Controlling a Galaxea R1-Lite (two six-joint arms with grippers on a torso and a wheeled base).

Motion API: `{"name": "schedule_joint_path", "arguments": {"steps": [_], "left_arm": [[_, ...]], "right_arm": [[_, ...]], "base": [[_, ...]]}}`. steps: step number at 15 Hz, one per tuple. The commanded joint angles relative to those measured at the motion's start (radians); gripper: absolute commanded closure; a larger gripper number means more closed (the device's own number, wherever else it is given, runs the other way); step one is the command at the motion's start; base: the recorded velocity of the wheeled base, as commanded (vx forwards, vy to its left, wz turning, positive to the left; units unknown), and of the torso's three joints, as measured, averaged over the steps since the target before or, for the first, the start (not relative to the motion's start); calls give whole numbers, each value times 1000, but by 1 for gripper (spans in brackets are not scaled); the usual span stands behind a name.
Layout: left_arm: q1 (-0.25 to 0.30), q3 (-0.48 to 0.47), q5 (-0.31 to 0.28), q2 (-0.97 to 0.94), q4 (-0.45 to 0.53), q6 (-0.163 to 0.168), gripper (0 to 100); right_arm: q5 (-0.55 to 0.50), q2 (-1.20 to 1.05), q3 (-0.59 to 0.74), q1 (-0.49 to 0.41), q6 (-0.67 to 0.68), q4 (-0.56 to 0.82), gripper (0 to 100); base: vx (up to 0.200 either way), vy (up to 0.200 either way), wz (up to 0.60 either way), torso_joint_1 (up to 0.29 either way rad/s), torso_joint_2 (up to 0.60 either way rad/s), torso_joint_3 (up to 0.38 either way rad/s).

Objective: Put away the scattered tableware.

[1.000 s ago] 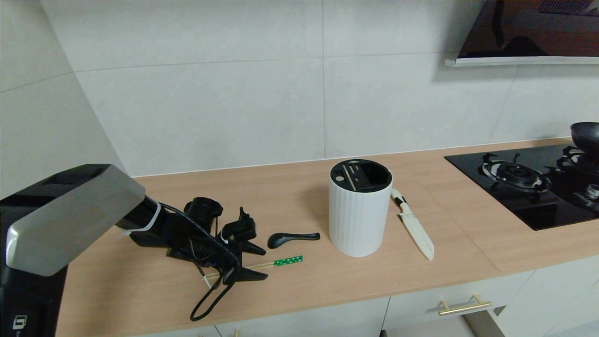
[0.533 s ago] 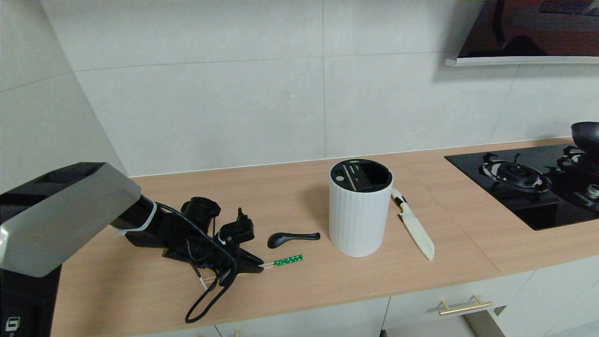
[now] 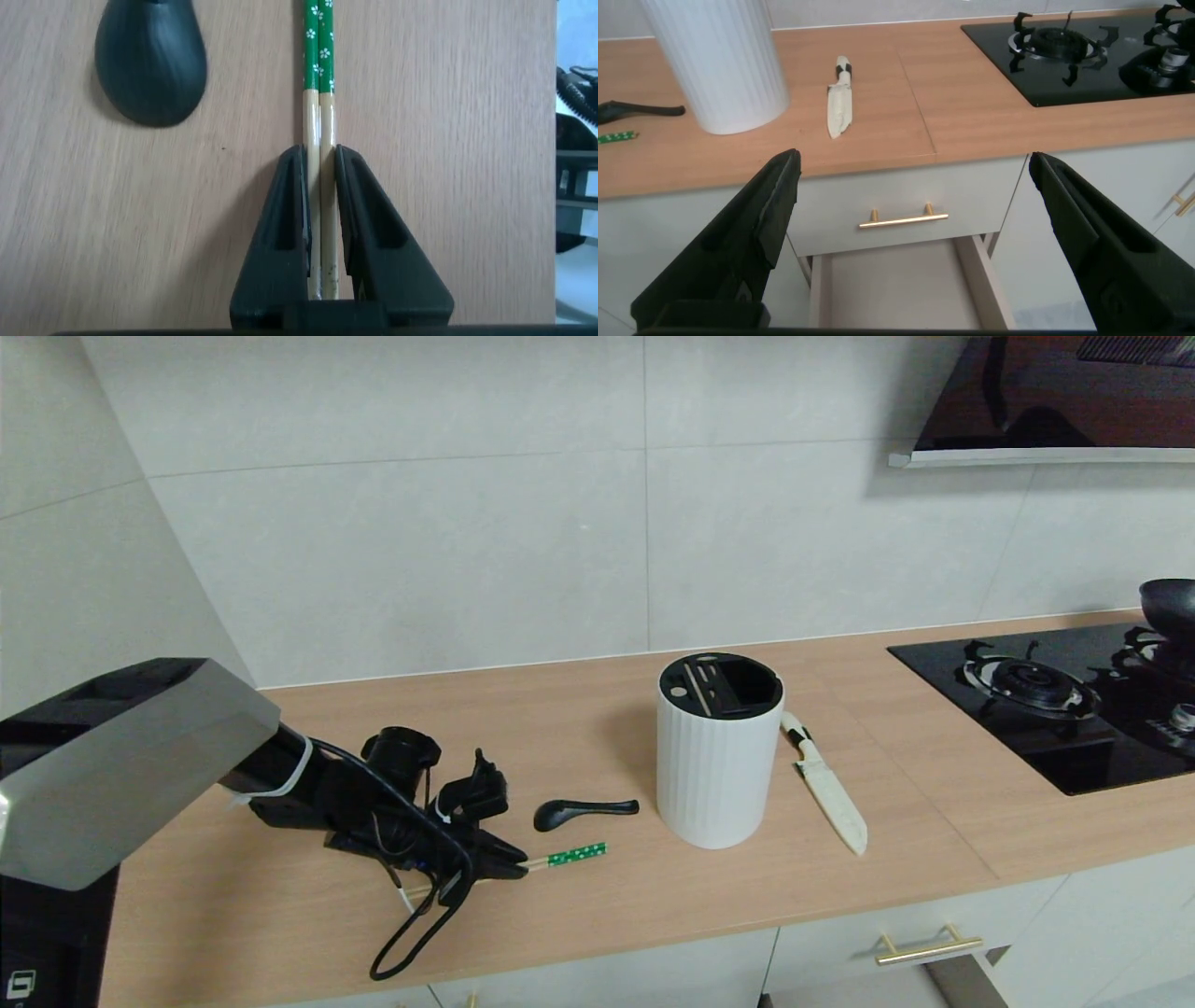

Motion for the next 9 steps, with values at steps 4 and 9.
{"name": "schedule_joint_path", "arguments": {"steps": [4,9], "left_arm": [[7,4,-26,-84,-30,3,100],[7,1,-26,-96,-107,0,100]], "right_arm": [[0,1,0,0,0,0,0],[0,0,0,0,-1,0,0]], "base": [[0,0,0,0,0,0],[0,0,0,0,0,0]]}}
